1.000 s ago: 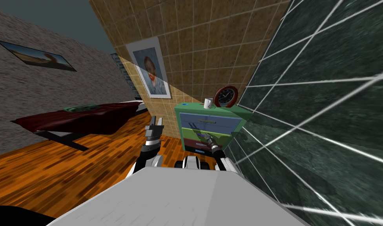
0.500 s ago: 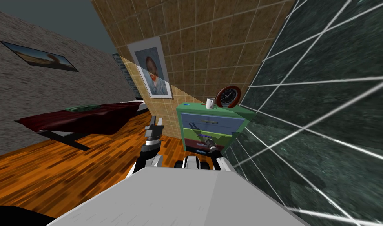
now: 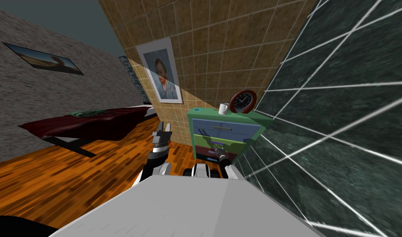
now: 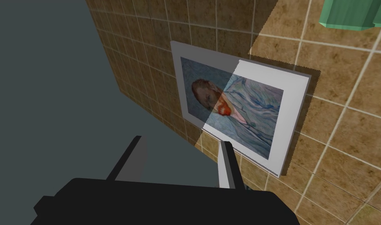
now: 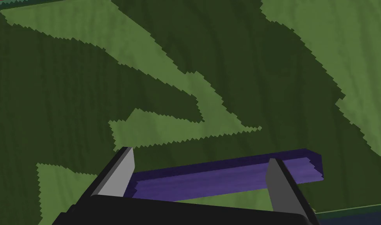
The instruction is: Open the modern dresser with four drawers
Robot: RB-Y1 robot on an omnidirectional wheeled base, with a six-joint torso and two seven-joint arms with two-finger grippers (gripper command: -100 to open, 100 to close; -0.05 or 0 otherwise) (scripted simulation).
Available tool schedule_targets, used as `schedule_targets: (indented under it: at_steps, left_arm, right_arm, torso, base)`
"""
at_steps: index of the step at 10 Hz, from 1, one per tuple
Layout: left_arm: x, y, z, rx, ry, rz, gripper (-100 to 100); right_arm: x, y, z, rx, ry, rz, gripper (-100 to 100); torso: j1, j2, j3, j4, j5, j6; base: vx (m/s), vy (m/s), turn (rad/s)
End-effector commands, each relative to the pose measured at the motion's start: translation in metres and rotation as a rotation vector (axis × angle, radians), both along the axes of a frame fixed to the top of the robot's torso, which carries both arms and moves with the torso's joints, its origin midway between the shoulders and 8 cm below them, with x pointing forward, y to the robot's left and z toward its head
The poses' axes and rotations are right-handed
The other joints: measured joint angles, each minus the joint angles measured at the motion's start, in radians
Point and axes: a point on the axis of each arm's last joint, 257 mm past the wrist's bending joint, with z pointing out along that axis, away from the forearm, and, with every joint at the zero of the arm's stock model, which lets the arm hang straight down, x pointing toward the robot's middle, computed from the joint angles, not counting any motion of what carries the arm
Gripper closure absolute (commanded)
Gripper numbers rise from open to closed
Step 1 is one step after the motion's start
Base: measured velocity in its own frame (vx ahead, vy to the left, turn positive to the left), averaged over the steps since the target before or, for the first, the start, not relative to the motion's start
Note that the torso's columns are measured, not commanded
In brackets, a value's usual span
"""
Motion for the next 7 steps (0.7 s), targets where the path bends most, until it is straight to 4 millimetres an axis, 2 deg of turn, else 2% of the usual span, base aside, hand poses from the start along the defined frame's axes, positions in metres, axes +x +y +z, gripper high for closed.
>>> schedule_targets:
  at_steps: [1, 2, 3, 4, 5, 6, 7]
  left_arm:
    - [0.000, 0.000, 0.000, 0.000, 0.000, 0.000, 0]
    - [0.000, 0.000, 0.000, 0.000, 0.000, 0.000, 0]
    - [0.000, 0.000, 0.000, 0.000, 0.000, 0.000, 0]
    - [0.000, 0.000, 0.000, 0.000, 0.000, 0.000, 0]
    - [0.000, 0.000, 0.000, 0.000, 0.000, 0.000, 0]
    - [0.000, 0.000, 0.000, 0.000, 0.000, 0.000, 0]
    - [0.000, 0.000, 0.000, 0.000, 0.000, 0.000, 0]
  right_arm:
    - [-0.002, -0.002, -0.009, -0.073, 0.015, -0.001, -100]
    - [-0.006, -0.006, -0.024, -0.153, 0.050, 0.001, -100]
    - [-0.005, -0.008, -0.023, -0.179, 0.046, 0.002, -100]
    - [-0.009, -0.009, -0.037, -0.254, 0.076, 0.014, -100]
    - [-0.009, -0.014, -0.035, -0.288, 0.072, 0.007, -100]
    - [-0.011, -0.015, -0.045, -0.362, 0.092, 0.023, -100]
    - [-0.012, -0.021, -0.045, -0.399, 0.093, 0.013, -100]
  torso:
    - [0.001, 0.000, 0.000, 0.000, 0.000, 0.000]
    - [0.000, 0.000, 0.000, 0.000, 0.000, 0.000]
    - [0.001, 0.000, 0.000, 0.000, 0.000, 0.000]
    - [0.001, 0.000, 0.000, 0.000, 0.001, 0.000]
    - [0.001, 0.000, 0.000, 0.000, 0.000, 0.000]
    - [0.001, 0.000, 0.000, 0.000, 0.000, 0.000]
    - [0.001, -0.001, 0.000, 0.000, 0.000, 0.000]
  base:
    - [0.003, 0.020, -0.003]
    - [0.008, 0.040, 0.019]
    - [0.010, 0.042, 0.011]
    - [0.012, 0.049, 0.015]
    - [0.008, 0.049, 0.009]
    - [0.017, 0.064, 0.018]
    - [0.016, 0.052, 0.008]
